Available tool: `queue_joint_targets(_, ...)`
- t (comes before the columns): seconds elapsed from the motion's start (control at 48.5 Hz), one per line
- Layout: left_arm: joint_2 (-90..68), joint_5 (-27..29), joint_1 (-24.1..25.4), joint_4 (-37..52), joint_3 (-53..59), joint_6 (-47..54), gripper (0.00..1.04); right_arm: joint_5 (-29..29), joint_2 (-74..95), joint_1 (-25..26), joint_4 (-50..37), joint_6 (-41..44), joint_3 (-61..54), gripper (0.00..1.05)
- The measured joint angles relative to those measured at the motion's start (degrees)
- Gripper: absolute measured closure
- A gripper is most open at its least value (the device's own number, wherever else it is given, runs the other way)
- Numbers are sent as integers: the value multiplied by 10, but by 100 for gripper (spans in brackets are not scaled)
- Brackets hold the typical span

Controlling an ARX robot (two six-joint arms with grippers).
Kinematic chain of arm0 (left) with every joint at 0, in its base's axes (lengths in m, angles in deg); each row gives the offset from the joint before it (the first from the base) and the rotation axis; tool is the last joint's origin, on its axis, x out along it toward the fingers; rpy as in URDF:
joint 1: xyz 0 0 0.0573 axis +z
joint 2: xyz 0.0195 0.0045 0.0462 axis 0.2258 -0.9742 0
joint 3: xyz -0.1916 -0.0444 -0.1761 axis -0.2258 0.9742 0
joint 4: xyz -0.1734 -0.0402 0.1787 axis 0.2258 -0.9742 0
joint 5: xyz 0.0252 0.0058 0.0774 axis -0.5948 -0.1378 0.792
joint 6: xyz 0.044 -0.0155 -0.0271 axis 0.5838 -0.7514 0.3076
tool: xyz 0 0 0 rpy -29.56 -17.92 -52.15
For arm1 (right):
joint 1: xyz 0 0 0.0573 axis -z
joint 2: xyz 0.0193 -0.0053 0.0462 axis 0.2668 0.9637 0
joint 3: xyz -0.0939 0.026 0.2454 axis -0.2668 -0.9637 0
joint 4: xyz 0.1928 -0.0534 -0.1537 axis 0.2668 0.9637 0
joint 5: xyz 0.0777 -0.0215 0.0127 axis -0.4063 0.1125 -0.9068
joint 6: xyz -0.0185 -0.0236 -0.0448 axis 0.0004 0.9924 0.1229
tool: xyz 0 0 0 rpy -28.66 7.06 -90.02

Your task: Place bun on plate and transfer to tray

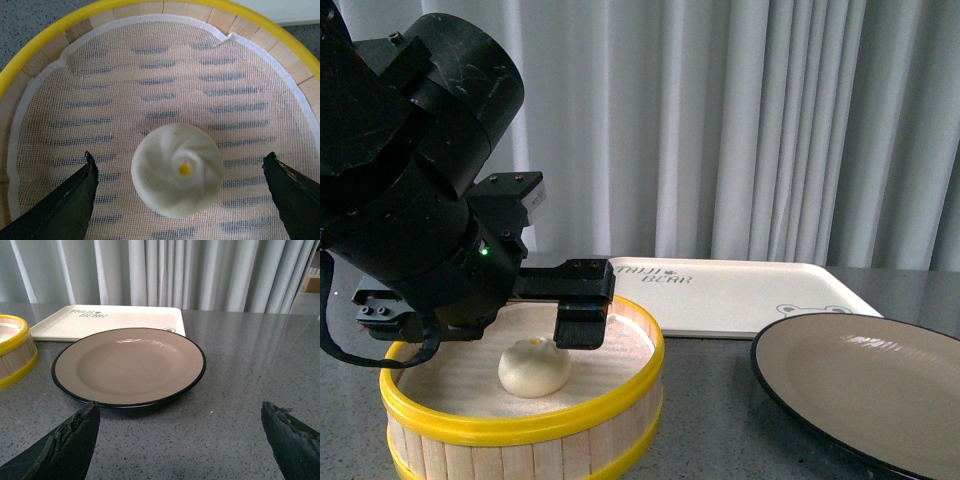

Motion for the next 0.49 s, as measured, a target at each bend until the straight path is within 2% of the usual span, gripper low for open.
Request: queue_joint_targets(0.495,-4,-3,-4,27,3,11,7,0,0,0,0,0,0,9)
